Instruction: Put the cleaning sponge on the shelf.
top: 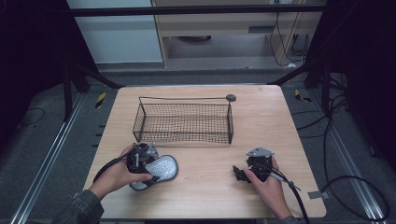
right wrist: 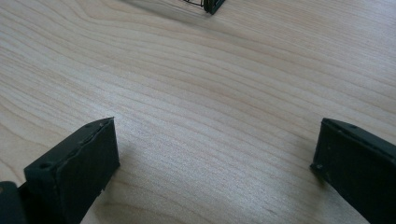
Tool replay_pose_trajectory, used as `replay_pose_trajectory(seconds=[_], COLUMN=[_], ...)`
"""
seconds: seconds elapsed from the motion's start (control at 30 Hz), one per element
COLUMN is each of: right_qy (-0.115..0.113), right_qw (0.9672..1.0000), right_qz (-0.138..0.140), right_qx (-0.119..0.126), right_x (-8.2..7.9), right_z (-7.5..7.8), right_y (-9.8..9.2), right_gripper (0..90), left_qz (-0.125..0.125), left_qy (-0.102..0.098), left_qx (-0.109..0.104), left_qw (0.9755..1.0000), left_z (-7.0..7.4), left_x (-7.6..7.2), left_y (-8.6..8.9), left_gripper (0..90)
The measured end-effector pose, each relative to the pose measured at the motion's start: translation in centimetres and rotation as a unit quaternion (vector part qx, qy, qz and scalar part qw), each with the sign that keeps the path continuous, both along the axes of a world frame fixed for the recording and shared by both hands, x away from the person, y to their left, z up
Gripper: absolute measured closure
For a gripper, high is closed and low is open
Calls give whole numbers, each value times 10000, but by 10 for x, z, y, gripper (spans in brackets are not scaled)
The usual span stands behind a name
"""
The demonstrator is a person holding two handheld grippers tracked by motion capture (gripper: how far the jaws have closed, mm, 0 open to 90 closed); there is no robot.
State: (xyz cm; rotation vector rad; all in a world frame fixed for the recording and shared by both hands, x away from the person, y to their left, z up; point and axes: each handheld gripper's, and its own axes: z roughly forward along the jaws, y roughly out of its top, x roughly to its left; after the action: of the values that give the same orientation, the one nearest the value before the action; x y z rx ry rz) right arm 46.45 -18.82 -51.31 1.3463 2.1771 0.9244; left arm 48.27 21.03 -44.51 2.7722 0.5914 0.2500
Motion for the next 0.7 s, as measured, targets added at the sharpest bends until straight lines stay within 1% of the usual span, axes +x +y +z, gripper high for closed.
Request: replay_pose_trajectory(seconds=[0.03, 0.1, 0.17, 0.23, 0.37, 0.53, 0.6, 0.7], right_qy=[0, -1, 0, -1, -1, 0, 0, 0], right_qw=[10000, 10000, 10000, 10000, 10000, 10000, 10000, 10000], right_qz=[0, 0, 0, 0, 0, 0, 0, 1], right_qx=[0, -1, 0, 0, 0, 2, 1, 0], right_x=[0, 0, 0, 0, 0, 0, 0, 0], right_z=[0, 0, 0, 0, 0, 0, 0, 0], right_y=[0, 0, 0, 0, 0, 0, 0, 0], right_gripper=[4, 4, 4, 4, 4, 4, 4, 4], left_qz=[0, 5, -38, -33, -54, -71, -66, -61], left_qy=[0, 66, 96, 108, 139, 206, 199, 234], left_qx=[0, 46, 142, 175, 176, 254, 275, 263], left_qw=[10000, 10000, 9998, 9998, 9997, 9994, 9994, 9994], left_z=[0, -2, -5, -7, -10, -13, -15, -17], left_x=[0, 0, 0, 1, 2, 3, 3, 4], left_y=[0, -2, -3, -4, -4, -4, -4, -3], left_gripper=[39, 39, 39, 39, 38, 39, 37, 38])
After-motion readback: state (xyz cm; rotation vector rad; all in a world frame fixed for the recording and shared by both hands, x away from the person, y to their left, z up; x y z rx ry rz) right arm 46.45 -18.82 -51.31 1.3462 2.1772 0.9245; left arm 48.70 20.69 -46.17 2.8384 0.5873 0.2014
